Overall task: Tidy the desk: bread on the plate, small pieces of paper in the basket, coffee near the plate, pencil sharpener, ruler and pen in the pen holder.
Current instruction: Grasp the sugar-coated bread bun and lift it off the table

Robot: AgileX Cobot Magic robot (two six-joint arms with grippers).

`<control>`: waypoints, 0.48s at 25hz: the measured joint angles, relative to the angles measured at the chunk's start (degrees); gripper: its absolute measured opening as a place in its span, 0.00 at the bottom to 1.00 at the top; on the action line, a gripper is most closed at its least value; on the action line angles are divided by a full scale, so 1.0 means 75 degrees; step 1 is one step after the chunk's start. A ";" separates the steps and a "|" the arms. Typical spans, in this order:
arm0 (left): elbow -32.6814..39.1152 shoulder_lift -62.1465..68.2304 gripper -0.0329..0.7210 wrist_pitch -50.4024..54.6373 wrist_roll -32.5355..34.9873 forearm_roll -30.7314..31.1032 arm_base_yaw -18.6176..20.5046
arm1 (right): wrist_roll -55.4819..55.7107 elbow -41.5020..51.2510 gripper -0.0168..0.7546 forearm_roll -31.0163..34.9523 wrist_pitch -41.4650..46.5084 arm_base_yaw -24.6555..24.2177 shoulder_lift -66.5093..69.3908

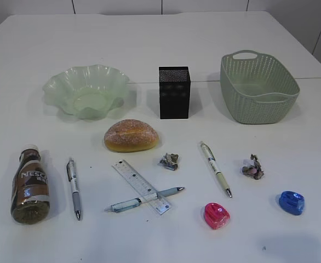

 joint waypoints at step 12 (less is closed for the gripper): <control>-0.2549 0.3605 0.60 -0.0027 0.0000 0.1109 -0.1910 | 0.0010 -0.0883 0.71 0.0192 0.0055 0.0000 0.1739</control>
